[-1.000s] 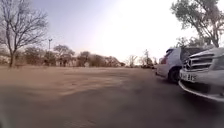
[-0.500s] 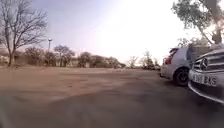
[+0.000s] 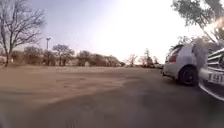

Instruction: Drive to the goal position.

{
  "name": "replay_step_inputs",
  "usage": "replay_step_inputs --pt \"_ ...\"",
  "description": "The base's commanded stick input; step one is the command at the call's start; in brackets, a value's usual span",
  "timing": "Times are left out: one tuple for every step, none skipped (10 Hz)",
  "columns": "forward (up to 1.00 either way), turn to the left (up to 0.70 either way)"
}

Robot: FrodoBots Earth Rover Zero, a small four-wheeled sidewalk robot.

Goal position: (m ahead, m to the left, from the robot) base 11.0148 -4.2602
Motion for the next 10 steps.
replay_step_inputs --pt "0.70 0.00" --pt "0.70 0.00" --pt "0.70 0.00" --pt "0.70 0.00" --pt "0.70 0.00" --pt "0.70 0.00" --pt "0.70 0.00" --pt "0.70 0.00" --pt "0.70 0.00" --pt "0.70 0.00"
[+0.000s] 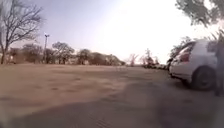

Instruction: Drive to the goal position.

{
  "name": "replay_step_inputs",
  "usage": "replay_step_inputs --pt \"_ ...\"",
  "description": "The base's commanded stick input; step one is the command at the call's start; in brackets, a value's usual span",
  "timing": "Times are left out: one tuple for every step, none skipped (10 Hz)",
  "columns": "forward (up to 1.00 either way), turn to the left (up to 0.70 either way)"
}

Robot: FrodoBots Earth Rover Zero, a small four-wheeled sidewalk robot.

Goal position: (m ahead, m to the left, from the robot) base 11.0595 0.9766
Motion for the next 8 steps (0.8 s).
replay_step_inputs --pt "0.70 0.00" --pt "0.70 0.00" --pt "0.70 0.00" --pt "0.70 0.00" --pt "0.70 0.00" --pt "0.70 0.00" --pt "0.70 0.00" --pt "0.70 0.00"
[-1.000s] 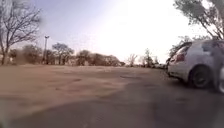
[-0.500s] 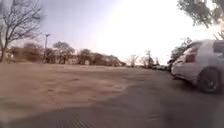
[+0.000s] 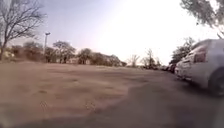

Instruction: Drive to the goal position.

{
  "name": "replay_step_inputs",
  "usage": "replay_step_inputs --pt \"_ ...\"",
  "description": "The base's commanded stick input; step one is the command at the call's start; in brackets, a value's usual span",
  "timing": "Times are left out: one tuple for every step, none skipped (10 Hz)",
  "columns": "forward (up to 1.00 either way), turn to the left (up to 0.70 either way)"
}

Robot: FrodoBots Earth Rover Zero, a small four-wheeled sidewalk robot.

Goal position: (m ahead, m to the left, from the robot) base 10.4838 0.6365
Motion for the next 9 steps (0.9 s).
replay_step_inputs --pt "0.70 0.00" --pt "0.70 0.00" --pt "0.70 0.00" --pt "0.70 0.00" --pt "0.70 0.00" --pt "0.70 0.00" --pt "0.70 0.00" --pt "0.70 0.00" --pt "0.70 0.00"
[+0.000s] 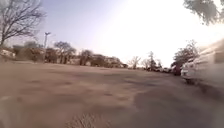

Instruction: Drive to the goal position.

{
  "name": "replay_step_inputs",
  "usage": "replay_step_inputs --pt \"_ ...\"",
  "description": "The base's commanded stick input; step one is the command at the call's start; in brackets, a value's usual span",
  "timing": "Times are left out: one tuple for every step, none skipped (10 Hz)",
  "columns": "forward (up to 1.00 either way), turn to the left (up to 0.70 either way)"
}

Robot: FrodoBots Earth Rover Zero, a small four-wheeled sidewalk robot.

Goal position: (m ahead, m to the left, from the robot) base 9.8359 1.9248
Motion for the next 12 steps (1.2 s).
replay_step_inputs --pt "0.70 0.00" --pt "0.70 0.00" --pt "0.70 0.00" --pt "0.70 0.00" --pt "0.70 0.00" --pt "0.70 0.00" --pt "0.70 0.00" --pt "0.70 0.00" --pt "0.70 0.00" --pt "0.70 0.00" --pt "0.70 0.00" --pt "0.70 0.00"
